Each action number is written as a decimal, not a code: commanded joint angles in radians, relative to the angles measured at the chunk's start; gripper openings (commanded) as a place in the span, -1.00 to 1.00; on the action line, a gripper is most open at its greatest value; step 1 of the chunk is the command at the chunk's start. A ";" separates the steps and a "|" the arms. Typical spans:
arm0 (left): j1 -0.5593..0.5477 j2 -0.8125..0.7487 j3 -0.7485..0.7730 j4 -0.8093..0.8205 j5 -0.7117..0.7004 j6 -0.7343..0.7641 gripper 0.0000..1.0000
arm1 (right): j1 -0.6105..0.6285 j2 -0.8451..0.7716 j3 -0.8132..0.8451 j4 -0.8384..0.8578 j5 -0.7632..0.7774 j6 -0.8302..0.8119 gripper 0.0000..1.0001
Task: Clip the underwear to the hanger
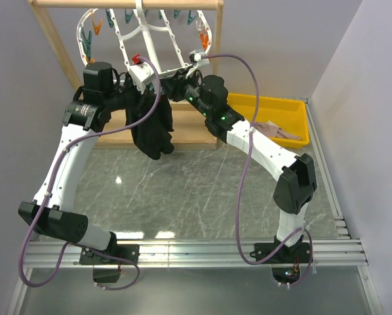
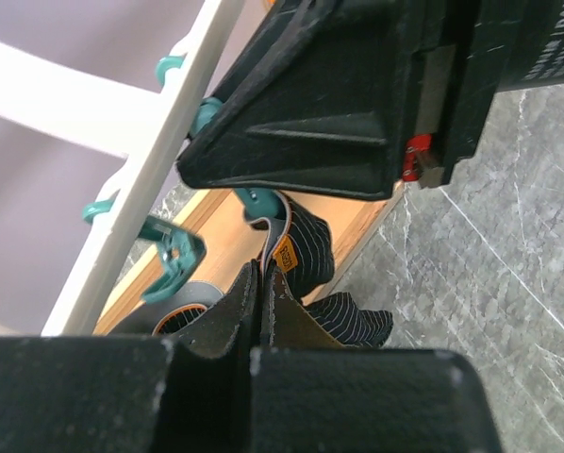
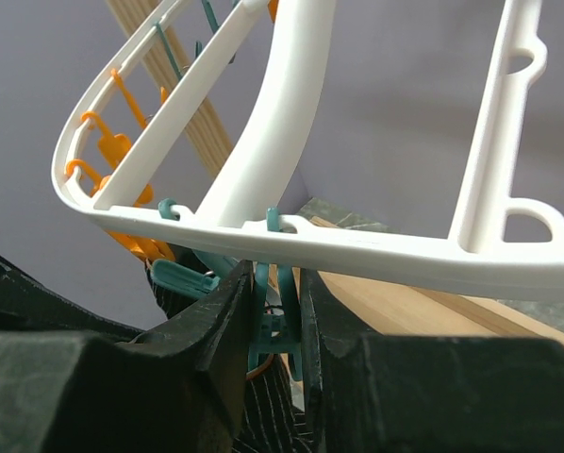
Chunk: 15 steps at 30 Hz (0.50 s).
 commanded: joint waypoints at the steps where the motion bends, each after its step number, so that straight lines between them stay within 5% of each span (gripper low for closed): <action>1: -0.018 -0.025 0.004 0.047 -0.014 0.008 -1.00 | 0.015 -0.016 -0.013 0.009 -0.006 -0.015 -1.00; 15: -0.033 -0.107 -0.049 0.108 -0.051 0.054 -0.99 | 0.014 -0.028 -0.053 0.012 0.028 -0.072 -1.00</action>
